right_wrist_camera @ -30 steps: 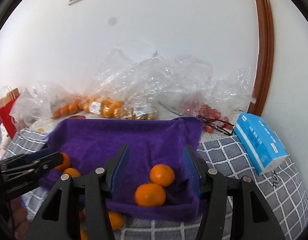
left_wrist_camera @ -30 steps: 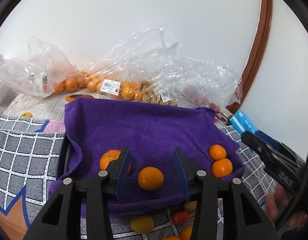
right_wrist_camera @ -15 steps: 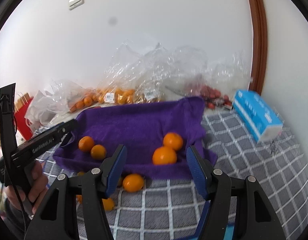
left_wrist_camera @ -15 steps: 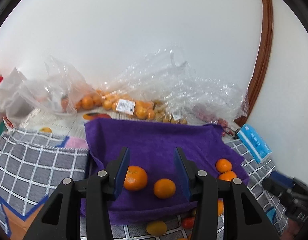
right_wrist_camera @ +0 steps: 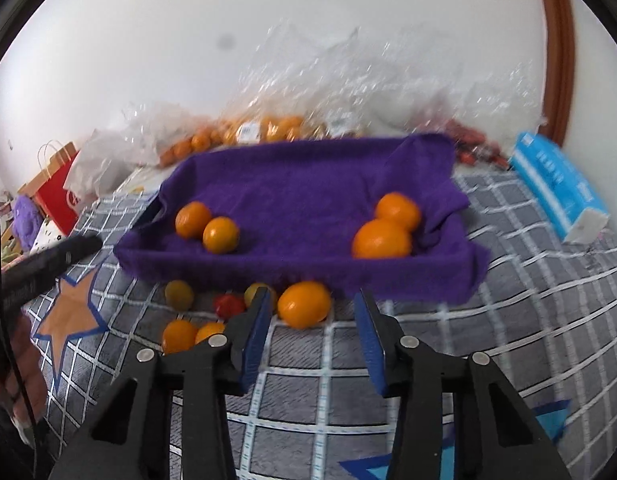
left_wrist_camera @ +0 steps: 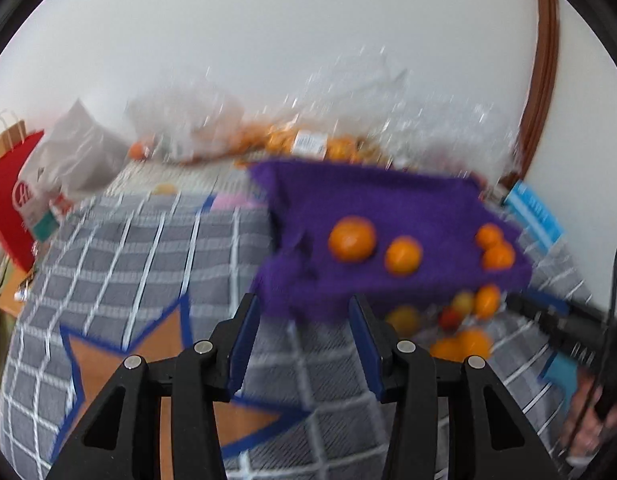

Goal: Organize fruits
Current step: 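Withdraw both tools from the towel back toward the fruit row, then grasp a yellow-green fruit with the left tool while the right tool grasps a large tangerine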

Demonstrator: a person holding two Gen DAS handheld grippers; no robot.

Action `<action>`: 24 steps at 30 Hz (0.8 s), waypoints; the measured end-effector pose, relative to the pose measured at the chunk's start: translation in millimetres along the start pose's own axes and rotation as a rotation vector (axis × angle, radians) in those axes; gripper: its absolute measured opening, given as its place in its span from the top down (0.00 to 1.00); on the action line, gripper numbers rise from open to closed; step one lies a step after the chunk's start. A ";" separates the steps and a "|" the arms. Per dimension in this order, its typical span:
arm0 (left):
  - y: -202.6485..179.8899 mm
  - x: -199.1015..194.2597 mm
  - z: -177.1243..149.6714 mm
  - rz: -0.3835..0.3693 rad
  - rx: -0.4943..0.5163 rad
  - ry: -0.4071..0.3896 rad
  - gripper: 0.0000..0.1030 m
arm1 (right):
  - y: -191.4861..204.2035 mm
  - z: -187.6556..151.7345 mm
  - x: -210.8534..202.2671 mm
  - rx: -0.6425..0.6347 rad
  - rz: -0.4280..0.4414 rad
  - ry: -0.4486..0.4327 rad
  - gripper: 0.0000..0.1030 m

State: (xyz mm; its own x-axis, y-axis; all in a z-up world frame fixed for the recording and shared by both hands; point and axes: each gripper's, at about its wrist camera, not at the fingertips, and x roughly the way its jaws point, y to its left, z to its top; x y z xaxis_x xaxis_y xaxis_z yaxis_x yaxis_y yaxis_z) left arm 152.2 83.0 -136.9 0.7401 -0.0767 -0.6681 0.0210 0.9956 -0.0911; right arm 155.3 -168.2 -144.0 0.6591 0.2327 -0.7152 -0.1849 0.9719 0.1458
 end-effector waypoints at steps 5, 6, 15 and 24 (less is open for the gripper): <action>12.6 23.1 -16.7 -0.018 -0.055 0.093 0.57 | 5.9 -1.5 17.1 -0.004 0.006 0.038 0.59; 15.9 21.3 -17.3 -0.028 -0.071 0.081 0.57 | 6.5 -1.1 18.6 -0.009 -0.001 0.040 0.59; 13.5 17.2 -21.8 -0.061 -0.060 0.075 0.57 | -3.9 2.4 40.8 0.011 0.024 0.082 0.59; 10.8 20.5 -21.1 -0.067 -0.052 0.097 0.57 | -19.7 -2.6 27.3 0.018 -0.002 0.056 0.64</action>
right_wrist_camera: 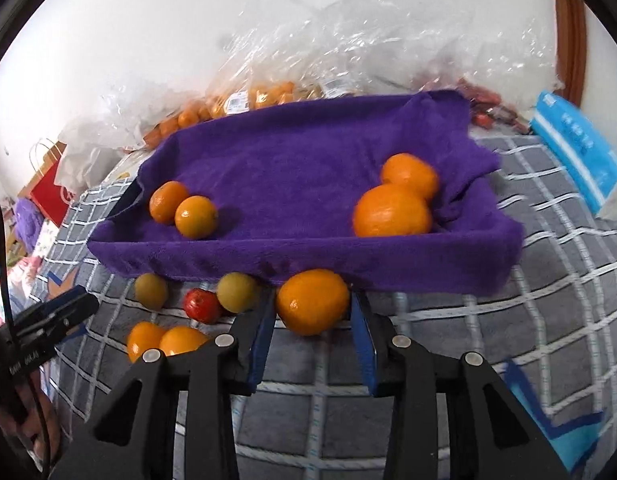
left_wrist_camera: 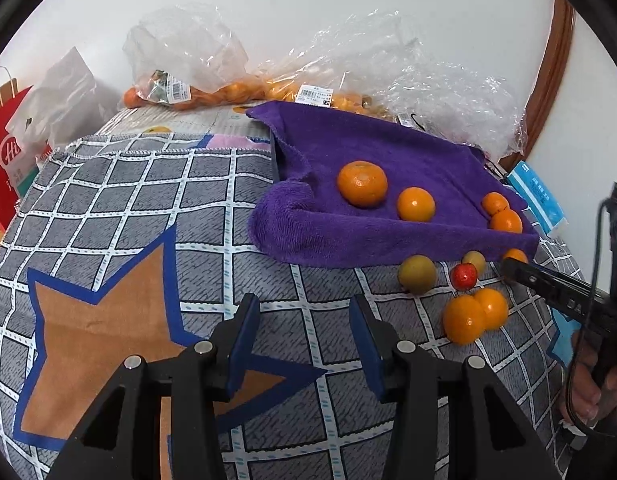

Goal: Organize fruits
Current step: 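Grasp a yellow-green fruit with the left tool while the right tool grasps a large tangerine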

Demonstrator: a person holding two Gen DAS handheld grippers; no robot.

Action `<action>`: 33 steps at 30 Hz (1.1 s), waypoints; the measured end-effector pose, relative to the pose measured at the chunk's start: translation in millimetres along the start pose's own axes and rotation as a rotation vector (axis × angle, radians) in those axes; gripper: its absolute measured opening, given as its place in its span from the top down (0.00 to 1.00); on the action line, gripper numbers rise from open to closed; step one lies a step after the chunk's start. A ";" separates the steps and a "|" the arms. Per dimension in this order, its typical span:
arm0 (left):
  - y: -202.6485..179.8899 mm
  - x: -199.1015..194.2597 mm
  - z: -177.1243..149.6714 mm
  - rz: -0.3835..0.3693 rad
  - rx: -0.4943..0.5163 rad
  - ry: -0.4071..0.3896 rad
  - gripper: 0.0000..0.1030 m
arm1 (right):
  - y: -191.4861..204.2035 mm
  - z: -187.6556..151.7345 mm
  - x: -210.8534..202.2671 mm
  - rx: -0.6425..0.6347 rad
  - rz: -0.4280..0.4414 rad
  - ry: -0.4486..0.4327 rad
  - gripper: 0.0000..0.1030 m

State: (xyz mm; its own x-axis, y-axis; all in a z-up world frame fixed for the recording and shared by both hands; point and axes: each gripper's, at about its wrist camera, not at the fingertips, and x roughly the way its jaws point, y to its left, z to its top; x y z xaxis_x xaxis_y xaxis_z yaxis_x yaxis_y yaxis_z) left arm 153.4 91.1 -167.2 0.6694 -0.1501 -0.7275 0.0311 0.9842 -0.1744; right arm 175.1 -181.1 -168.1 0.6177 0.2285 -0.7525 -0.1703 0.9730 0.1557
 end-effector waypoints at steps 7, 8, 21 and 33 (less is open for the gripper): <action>-3.6 7.0 0.0 0.014 0.021 0.032 0.57 | -4.7 -13.2 0.9 -0.027 -0.009 0.040 0.64; -3.6 6.9 0.0 0.014 0.022 0.033 0.57 | -4.2 -13.9 1.8 -0.030 -0.015 0.032 0.64; -5.8 8.0 -1.7 -0.004 0.027 0.040 0.51 | -10.6 -15.5 -11.5 -0.034 -0.038 -0.048 0.64; -52.8 1.3 20.5 -0.124 0.108 0.091 0.52 | -27.6 -20.0 -24.5 0.001 -0.117 -0.092 0.64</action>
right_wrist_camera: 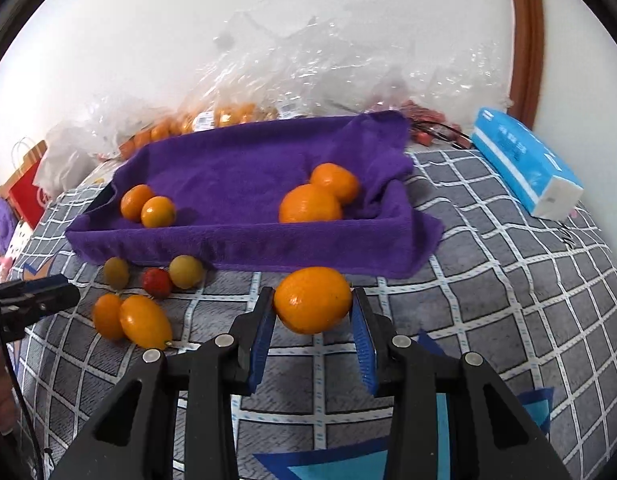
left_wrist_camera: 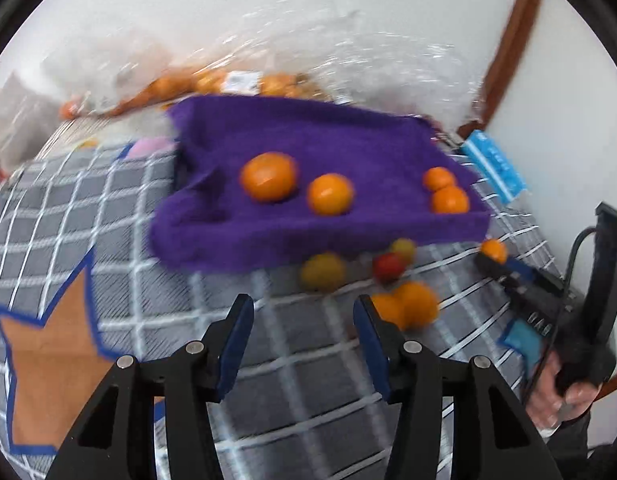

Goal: Organize fruits
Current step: 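Grasp a yellow-green fruit with the left tool while the right tool grasps a large tangerine, then hold the yellow-green fruit and the tangerine in both tools above the bed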

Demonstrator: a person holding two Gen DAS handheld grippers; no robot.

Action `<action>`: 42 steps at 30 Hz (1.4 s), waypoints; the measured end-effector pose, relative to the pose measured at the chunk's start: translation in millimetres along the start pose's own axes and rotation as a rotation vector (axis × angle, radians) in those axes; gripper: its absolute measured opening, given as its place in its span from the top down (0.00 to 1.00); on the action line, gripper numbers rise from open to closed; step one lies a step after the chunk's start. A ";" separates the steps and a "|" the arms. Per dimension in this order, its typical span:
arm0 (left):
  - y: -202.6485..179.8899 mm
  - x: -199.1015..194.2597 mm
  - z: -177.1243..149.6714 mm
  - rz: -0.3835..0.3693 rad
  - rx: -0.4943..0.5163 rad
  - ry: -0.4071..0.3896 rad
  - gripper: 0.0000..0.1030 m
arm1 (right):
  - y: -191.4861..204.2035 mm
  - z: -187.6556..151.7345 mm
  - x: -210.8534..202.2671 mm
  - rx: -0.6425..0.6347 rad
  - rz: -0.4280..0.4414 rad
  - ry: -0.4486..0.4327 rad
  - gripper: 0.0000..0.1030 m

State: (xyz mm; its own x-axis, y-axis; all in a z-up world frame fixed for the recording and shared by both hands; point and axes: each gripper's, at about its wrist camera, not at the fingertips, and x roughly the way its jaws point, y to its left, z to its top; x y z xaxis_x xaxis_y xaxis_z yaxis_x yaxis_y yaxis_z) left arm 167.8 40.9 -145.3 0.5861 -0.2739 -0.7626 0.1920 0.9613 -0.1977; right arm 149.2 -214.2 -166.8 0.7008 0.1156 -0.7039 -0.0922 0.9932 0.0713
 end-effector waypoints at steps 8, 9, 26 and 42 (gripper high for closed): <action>-6.2 28.5 13.7 0.005 -0.042 0.023 0.54 | 2.0 -0.3 -3.9 -0.006 -0.008 -0.019 0.64; -3.8 32.2 14.0 0.011 -0.050 0.025 0.54 | 1.8 -0.2 -3.9 -0.004 -0.008 -0.019 0.64; 2.3 21.6 -1.8 -0.011 -0.083 -0.133 0.73 | -4.7 1.8 -1.0 0.039 0.016 -0.018 0.64; 3.8 11.9 -3.2 0.006 -0.086 -0.196 0.73 | -1.6 1.9 -1.3 0.023 0.009 -0.020 0.64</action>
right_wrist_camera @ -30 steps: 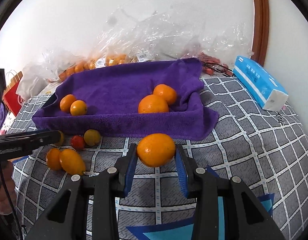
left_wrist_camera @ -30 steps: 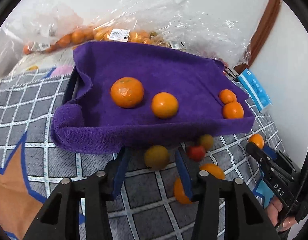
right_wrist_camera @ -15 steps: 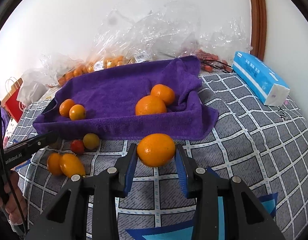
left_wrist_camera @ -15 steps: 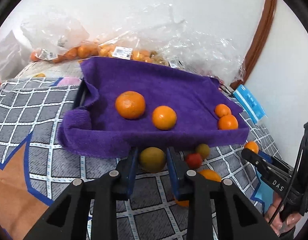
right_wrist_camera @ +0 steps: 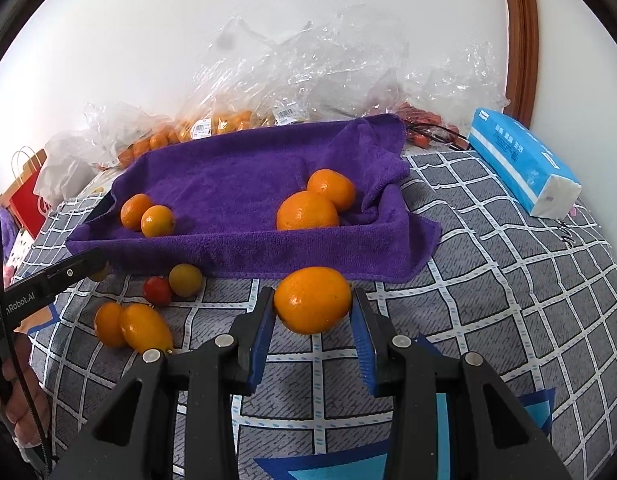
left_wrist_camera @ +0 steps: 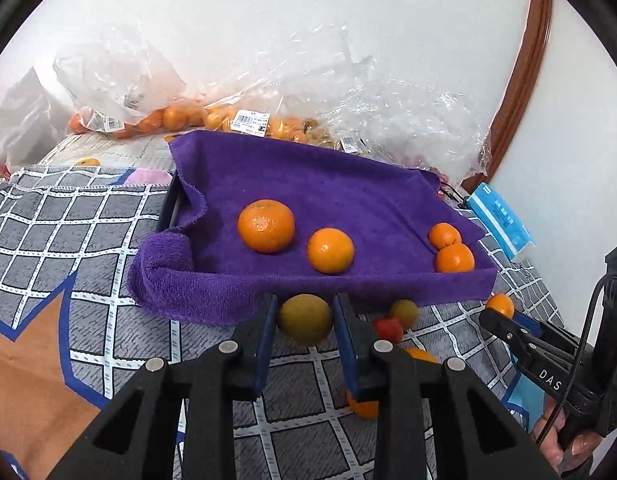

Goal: Organize fruits
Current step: 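Hold the yellow-green fruit and the tangerine in both tools above the bed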

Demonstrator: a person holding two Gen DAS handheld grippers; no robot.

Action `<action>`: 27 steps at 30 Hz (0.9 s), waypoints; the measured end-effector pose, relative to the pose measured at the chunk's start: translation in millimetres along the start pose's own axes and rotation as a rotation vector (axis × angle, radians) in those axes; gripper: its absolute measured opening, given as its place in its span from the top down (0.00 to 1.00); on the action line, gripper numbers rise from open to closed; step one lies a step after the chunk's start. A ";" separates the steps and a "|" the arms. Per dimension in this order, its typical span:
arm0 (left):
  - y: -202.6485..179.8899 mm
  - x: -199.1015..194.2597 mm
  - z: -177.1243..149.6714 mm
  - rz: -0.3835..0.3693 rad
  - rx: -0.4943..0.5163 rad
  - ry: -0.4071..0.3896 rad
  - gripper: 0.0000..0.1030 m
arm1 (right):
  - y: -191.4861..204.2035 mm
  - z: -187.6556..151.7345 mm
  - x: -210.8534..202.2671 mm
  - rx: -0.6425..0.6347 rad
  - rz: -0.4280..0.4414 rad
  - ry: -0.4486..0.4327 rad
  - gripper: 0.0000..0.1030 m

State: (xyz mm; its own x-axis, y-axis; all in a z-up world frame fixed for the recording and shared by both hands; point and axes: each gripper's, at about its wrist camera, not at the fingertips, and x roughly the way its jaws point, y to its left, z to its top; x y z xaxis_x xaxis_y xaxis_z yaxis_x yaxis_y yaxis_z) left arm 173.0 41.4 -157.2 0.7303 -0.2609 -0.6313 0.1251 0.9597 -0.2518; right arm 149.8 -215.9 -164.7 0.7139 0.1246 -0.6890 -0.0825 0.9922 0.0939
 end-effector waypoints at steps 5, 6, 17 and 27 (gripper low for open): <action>-3.9 -2.6 -0.3 0.004 0.019 -0.011 0.73 | -1.3 0.0 1.2 -0.001 0.002 0.007 0.64; -4.2 -2.6 -0.2 0.006 0.020 -0.012 0.73 | -2.0 0.0 1.4 0.001 0.002 0.009 0.64; -5.7 -4.1 -0.2 0.010 0.024 -0.023 0.73 | -0.6 -0.2 -1.6 -0.005 0.004 -0.011 0.64; -6.5 -8.1 0.1 0.019 0.025 -0.045 0.73 | 4.1 -0.6 -4.6 -0.021 0.006 -0.023 0.64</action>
State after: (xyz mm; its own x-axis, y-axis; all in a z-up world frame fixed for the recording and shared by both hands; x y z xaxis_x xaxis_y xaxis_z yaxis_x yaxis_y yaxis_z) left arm 166.3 37.3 -150.3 0.7623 -0.2382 -0.6018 0.1275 0.9669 -0.2211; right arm 145.8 -212.4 -161.6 0.7291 0.1310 -0.6718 -0.1015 0.9914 0.0832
